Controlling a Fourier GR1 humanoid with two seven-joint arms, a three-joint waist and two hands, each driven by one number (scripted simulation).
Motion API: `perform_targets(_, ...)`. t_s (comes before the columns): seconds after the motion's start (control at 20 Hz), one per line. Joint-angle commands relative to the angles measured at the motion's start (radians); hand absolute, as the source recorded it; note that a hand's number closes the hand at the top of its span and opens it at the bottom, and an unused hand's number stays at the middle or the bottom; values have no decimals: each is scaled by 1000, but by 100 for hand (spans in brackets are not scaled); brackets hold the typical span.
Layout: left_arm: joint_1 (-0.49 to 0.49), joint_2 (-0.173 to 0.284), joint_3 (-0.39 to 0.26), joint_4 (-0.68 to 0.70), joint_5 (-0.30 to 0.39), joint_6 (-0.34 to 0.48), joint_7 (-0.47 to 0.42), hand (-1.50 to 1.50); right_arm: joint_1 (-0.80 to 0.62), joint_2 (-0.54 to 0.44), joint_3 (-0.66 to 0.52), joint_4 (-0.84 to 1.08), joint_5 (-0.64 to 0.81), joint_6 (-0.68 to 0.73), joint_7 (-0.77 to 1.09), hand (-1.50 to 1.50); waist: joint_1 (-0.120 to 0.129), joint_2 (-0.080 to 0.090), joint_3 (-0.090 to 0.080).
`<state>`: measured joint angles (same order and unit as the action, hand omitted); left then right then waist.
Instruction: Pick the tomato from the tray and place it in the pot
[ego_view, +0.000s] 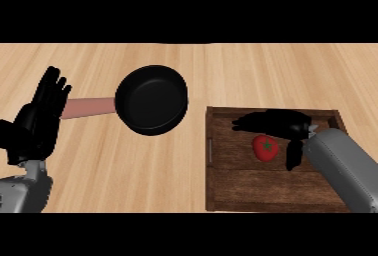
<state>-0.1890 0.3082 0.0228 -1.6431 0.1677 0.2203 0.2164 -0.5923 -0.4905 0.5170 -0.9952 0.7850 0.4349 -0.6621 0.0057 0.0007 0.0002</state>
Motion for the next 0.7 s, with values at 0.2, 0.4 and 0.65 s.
perform_targets(0.2,-6,-27,3,-14,-21,-4,14,0,2,4,34,82,128,-138,-208,150,1,0,0)
perform_targets(0.4,-37,-40,18,4,-35,-9,30,0,8,65,-1,97,159,-136,-198,150,-2,0,0)
perform_targets(0.65,-15,-43,26,1,-39,-32,27,0,-12,112,-7,159,201,-160,-208,150,0,0,0)
